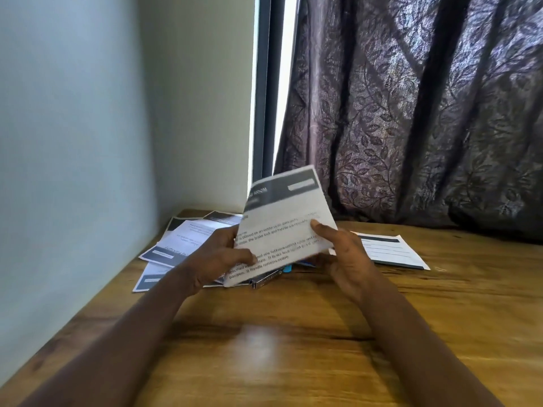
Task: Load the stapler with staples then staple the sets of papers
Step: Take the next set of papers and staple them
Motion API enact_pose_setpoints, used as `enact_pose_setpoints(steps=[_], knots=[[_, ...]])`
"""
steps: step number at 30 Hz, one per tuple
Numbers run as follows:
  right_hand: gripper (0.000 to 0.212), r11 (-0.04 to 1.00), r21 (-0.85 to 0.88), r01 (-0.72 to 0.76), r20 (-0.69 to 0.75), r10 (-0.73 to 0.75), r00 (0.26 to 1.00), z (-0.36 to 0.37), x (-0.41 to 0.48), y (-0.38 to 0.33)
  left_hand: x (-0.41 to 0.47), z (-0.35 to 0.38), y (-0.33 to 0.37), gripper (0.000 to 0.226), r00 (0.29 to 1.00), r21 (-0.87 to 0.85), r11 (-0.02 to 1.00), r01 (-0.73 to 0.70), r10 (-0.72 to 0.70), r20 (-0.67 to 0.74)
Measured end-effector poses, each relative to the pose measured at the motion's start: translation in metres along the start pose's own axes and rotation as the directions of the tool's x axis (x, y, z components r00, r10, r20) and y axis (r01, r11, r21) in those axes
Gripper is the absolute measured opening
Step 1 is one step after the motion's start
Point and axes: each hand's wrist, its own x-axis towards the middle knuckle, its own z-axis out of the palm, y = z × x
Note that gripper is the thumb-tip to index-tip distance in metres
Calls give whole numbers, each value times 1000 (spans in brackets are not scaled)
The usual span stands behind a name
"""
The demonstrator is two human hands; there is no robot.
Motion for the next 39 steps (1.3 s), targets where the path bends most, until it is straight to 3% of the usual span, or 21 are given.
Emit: enact_pose_setpoints(steps=[3,5,8,11,13,15,17,20,26,28,32,37,39], knots=[[37,983,108,-147,31,144,989,-14,3,-4,-1,3,-2,51,999,104,995,5,-9,37],[49,978,109,-180,82,172,982,-24,6,-7,1,4,-4,53,1000,142,990,-7,4,23],[63,989,84,-122,27,120,992,-29,12,-3,3,6,-5,62,992,161,986,-31,50,-114],[61,999,36,-19,-83,22,996,-24,13,4,9,5,-11,70,953,167,985,-50,97,-286],[52,999,48,-3,-90,8,996,-21,12,6,11,5,-12,75,934,71,997,-18,43,-355],[42,998,57,-14,-62,18,998,-21,11,6,13,2,-12,75,933,-132,991,20,-66,-354],[39,999,27,-19,-41,20,999,-21,10,7,13,2,-8,59,944,-244,970,8,-88,-317],[39,999,-48,13,-40,-15,999,-21,10,6,11,3,-4,32,943,-214,976,-45,-29,-331],[32,986,-166,30,44,-23,999,-24,4,1,8,0,-1,29,921,-351,928,-124,-24,-389],[29,988,-149,34,66,-24,998,-22,2,1,8,-3,1,27,905,-294,938,-182,44,-422],[30,997,55,57,45,-59,997,-16,-2,-1,5,-5,6,27,917,-160,966,-204,131,-376],[40,974,-90,208,23,-207,978,-20,-1,-3,4,-2,3,48,945,-48,981,-188,167,-283],[36,966,-132,223,37,-220,975,-22,-1,-3,4,0,2,46,938,37,977,-210,212,-273]])
